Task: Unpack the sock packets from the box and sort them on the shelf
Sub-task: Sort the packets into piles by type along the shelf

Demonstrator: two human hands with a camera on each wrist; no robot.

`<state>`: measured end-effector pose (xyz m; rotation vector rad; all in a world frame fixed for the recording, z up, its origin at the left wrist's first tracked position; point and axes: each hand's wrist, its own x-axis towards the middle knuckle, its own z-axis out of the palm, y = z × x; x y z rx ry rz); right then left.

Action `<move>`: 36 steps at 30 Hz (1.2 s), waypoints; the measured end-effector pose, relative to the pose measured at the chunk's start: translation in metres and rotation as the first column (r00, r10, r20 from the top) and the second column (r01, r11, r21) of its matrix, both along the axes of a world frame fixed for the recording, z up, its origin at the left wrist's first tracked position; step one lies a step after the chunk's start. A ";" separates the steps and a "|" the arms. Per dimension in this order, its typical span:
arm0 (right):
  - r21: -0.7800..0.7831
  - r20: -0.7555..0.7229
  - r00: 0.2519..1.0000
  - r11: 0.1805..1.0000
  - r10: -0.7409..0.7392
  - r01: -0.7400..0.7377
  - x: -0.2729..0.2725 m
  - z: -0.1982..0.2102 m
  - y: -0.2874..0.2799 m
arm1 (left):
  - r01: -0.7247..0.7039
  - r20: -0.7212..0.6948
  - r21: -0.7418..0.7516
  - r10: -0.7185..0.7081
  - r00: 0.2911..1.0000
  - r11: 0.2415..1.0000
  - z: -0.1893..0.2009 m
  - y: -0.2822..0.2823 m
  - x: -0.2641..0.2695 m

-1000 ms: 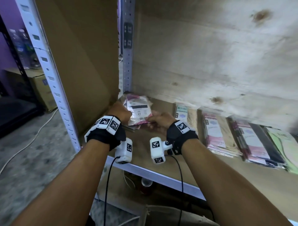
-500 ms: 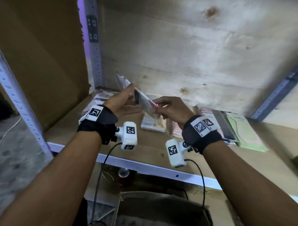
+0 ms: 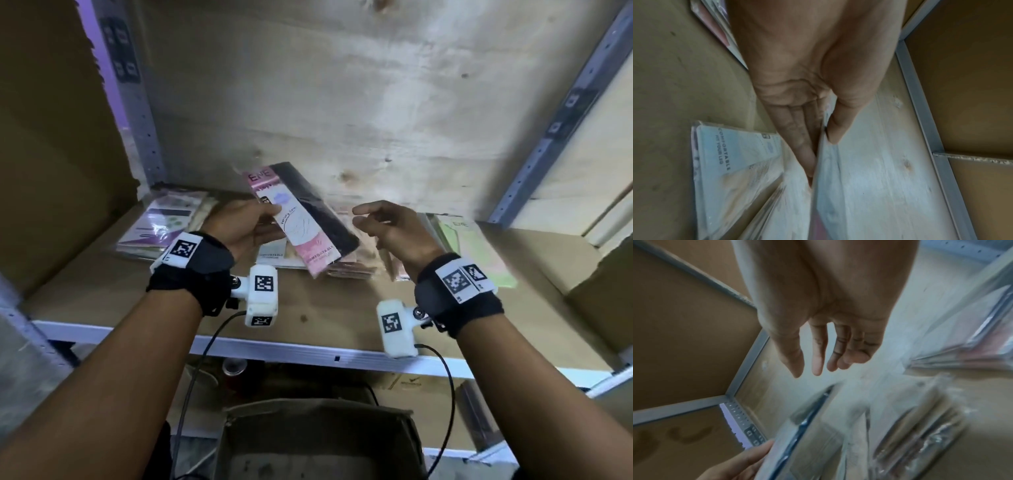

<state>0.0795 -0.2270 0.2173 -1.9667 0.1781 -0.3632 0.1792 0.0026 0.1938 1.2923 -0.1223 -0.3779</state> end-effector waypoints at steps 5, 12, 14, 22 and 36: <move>0.186 -0.144 0.980 0.976 0.140 -0.113 -0.008 -0.025 -0.015 | 0.192 0.064 0.091 -0.198 0.978 0.977 -0.008 -0.022 -0.007; 0.464 -0.138 0.935 0.856 0.326 -0.230 -0.018 -0.038 -0.035 | 0.249 0.079 0.116 -0.259 0.963 0.962 -0.021 -0.047 -0.007; 0.413 -0.198 0.928 0.886 0.315 -0.212 -0.020 -0.039 -0.044 | 0.180 0.110 0.100 -0.191 0.975 0.979 -0.021 -0.048 -0.001; 0.307 -0.303 0.848 0.887 0.435 -0.346 -0.029 -0.036 -0.052 | -0.091 0.175 0.048 0.081 0.981 0.995 -0.019 -0.040 0.023; 0.228 -0.310 0.870 0.918 0.383 -0.323 -0.042 -0.037 -0.066 | -0.212 0.423 0.478 -0.012 0.906 0.853 -0.014 -0.041 0.007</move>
